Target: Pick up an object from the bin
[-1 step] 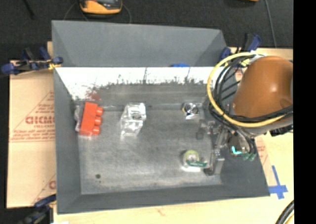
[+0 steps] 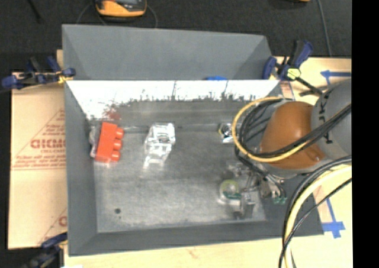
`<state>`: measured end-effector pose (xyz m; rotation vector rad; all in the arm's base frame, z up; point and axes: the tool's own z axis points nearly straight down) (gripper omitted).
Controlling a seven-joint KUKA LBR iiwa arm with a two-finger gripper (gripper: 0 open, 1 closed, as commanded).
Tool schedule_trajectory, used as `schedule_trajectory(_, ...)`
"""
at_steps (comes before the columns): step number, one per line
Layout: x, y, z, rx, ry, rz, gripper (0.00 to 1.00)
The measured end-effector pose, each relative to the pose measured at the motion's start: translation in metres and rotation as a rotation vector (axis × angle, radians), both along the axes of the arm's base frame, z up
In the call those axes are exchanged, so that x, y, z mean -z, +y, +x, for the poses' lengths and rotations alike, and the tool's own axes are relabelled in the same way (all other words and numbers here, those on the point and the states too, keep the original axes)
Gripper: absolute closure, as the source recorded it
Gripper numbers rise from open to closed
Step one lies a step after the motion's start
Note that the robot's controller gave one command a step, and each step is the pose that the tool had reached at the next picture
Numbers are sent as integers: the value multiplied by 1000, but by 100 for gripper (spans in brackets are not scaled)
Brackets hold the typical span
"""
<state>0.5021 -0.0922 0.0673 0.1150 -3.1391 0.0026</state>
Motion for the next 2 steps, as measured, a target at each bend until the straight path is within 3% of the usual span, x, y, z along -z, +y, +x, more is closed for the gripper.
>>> schedule_trajectory(1, -40, -40, -3, -344, -6, -1, 0)
schedule_trajectory(2, -4, 3, -20, -332, -17, -3, 0)
